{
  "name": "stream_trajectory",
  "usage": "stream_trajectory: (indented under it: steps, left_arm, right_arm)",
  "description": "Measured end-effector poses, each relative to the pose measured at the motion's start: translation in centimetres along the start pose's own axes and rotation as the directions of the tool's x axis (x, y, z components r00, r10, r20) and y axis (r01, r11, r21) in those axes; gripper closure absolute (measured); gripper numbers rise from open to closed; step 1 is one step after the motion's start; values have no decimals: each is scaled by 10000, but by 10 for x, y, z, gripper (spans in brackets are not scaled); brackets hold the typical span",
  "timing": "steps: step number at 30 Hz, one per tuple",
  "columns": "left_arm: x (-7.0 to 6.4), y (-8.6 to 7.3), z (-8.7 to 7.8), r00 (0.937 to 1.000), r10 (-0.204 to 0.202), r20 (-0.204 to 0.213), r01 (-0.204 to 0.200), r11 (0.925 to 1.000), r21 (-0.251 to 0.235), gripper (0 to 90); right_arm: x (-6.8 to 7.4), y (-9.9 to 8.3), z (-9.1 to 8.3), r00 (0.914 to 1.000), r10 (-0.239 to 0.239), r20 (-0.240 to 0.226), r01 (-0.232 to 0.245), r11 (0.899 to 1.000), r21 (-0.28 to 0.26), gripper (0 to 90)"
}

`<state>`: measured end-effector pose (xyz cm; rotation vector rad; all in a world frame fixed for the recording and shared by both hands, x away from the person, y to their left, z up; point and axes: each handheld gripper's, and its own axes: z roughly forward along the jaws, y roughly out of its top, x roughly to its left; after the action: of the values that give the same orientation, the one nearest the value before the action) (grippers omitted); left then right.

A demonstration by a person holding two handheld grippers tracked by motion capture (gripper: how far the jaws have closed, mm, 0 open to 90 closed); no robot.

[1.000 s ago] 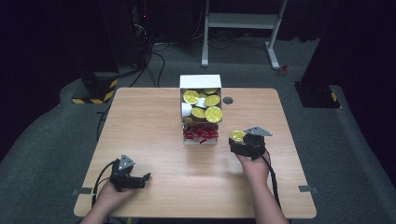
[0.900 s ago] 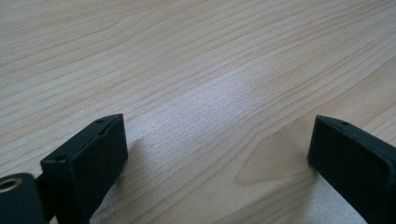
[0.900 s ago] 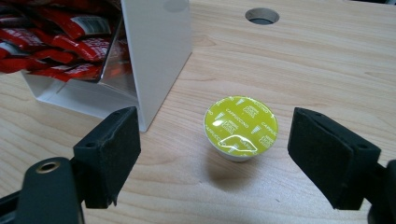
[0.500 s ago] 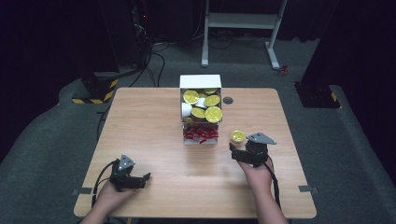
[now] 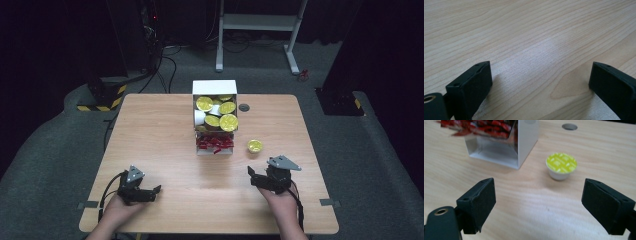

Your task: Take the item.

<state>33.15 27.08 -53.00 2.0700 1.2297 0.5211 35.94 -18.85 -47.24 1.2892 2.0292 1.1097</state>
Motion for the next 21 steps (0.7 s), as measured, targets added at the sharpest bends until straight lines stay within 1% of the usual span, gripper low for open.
stream_trajectory:
  steps: [5, 7, 11, 13, 15, 16, 17, 19, 21]
  left_arm:
    - [0, 0, 0, 10000, -33, 8, 33, 10000, -10, 51]
    - [0, 0, 0, 10000, -28, 7, 28, 10000, -1, 51]
    - [0, 0, 0, 10000, -31, 6, 31, 10000, -9, 51]
    - [0, 0, 0, 10000, 44, -21, -44, 10000, 6, 51]
    - [0, 0, 0, 10000, 18, -3, -18, 10000, 1, 51]
    - [0, 0, 0, 10000, 18, -2, -18, 10000, -3, 51]
    - [0, 0, 0, 10000, 15, -2, -15, 10000, -4, 51]
    - [0, 0, 0, 10000, 17, -2, -17, 10000, 12, 51]
    - [0, 0, 0, 10000, 11, -1, -11, 10000, 1, 51]
  right_arm:
    - [0, -18, -7, 10000, -55, -18, 56, 9996, 273, 120]
    - [0, -29, -10, 10000, -38, 49, 36, 9994, 345, 121]
    - [0, -52, -13, 9998, -146, 108, 136, 9961, 872, 116]
    - [1, -62, -14, 9996, -200, 208, 176, 9936, 1112, 116]
    - [2, -68, -14, 9994, -235, 239, 201, 9910, 1323, 118]
    - [2, -70, -14, 9994, -273, 200, 233, 9838, 1777, 119]
    - [2, -71, -13, 9994, -297, 197, 254, 9813, 1910, 119]
    - [4, -72, -14, 9989, -378, 271, 314, 9781, 2060, 120]
    - [3, -71, -13, 9995, -213, 244, 157, 9773, 2111, 109]
